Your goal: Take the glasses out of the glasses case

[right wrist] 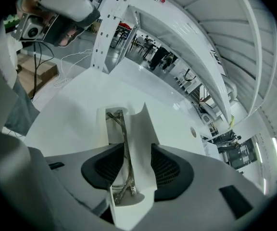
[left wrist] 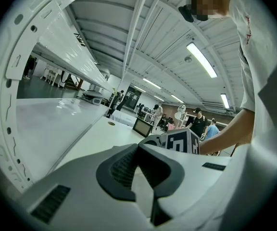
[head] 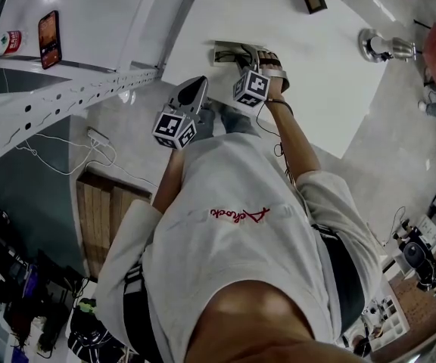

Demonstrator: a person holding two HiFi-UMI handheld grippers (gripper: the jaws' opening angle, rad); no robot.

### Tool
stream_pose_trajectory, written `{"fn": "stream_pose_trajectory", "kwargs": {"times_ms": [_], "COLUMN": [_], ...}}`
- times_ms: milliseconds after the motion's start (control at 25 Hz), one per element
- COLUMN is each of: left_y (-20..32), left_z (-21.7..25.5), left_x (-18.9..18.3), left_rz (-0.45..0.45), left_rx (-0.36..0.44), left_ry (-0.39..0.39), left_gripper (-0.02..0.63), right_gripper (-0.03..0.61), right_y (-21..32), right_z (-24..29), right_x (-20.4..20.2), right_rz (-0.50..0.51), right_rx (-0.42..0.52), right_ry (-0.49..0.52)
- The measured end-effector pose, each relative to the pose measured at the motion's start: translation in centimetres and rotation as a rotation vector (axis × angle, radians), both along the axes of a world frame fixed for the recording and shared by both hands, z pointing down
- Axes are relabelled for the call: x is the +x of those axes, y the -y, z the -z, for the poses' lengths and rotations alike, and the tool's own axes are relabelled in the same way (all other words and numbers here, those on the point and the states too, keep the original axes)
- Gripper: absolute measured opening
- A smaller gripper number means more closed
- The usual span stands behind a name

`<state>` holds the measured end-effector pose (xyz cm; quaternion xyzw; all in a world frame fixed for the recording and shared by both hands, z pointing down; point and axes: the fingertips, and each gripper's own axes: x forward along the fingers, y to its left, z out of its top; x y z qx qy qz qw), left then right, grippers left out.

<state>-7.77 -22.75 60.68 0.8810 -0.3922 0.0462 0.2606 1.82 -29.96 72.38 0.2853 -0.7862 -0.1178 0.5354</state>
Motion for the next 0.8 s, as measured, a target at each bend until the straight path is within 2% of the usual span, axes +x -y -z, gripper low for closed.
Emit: {"fn": "stream_pose_trajectory", "kwargs": {"times_ms": [80,160,200,280,440,800], "left_y": [-0.1,-0.1,-0.1,-0.2,-0.2,-0.2], "left_z": [-0.1,0.0,0.0,0.0,-0.1,-0.1], "left_x": [-0.1,-0.2,-0.3,-0.4,-0.5,0.2], "left_rz": [0.004,0.007,0.008,0.013,0.020,0.001], "left_rx": [-0.001,0.000,0.001,0.000,-0.005,-0.003], "left_ry": [0.000,0.001,0.001,0.000,0.002,0.001], "left_gripper": [0.000,0.000,0.000,0.000,0.000,0.000], "right_gripper": [0.172,0.140,0.087,0.026,0.023,0.021], "right_y": [0.2,0.4,0.4,0.3,0.2,0.6], "right_z": [-0.5,-1.0,-1.2,-1.6,-1.9,0.2], "right_x": [0.0,-0.1,-0.1,-0.1,0.0,-0.2], "right_rz": [0.027,0.048,0.054,0.059,0.061,0.067], "right_rx": [-0.016,-0.022,-0.023,-0.026,-0.025,0.046], "right_ry": [-0.035,-0.062,-0.071,-0.084,-0.087,-0.064]}}
